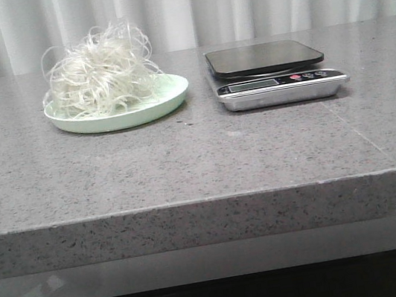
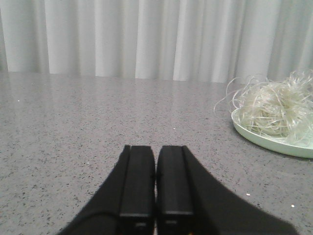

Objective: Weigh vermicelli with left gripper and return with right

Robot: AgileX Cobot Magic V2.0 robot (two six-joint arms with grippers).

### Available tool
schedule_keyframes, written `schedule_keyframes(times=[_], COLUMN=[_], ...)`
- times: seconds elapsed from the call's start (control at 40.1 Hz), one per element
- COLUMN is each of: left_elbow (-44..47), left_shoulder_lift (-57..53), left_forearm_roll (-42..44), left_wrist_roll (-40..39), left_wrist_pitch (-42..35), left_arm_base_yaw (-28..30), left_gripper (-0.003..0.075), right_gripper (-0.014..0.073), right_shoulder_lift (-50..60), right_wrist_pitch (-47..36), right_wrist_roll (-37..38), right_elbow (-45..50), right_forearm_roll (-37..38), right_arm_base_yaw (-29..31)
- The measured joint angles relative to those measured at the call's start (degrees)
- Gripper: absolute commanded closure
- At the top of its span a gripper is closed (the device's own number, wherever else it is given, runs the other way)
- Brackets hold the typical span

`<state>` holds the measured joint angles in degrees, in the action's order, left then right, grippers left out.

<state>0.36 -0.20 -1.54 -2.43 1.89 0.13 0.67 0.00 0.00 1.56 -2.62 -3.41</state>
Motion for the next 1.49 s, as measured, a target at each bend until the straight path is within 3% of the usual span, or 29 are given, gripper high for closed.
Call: schedule_keyframes(times=[0.598,0.847,1.096,1.295,1.495], left_elbow=[0.0,-0.9,-17.1,-30.6,-38.4], left_shoulder_lift=[0.0,0.0,0.7,8.2,16.7], left_forearm_roll=[0.0,0.0,0.0,0.0,0.0], left_wrist_roll=[0.0,0.0,0.0,0.0,0.0], left_wrist_pitch=[0.0,-4.0,0.5,9.4,16.5], left_arm_base_yaw=[0.0,-0.2,-0.2,-0.2,-0.2], left_gripper=[0.0564,0.0564,0.0564,0.0564,0.0564], right_gripper=[0.0435,0.0435,0.0435,0.0435,0.0435], right_shoulder_lift=[0.0,0.0,-1.0,-9.1,-17.9], right_wrist_pitch=[0.0,2.2,9.0,16.3,24.7], right_wrist_roll=[0.0,0.0,0.0,0.0,0.0], right_elbow=[0.0,-2.9,-19.1,-31.8,-39.0], right_forearm_roll=[0.0,-0.6,-0.6,-0.6,-0.6], right_arm_base_yaw=[0.0,0.0,0.0,0.0,0.0])
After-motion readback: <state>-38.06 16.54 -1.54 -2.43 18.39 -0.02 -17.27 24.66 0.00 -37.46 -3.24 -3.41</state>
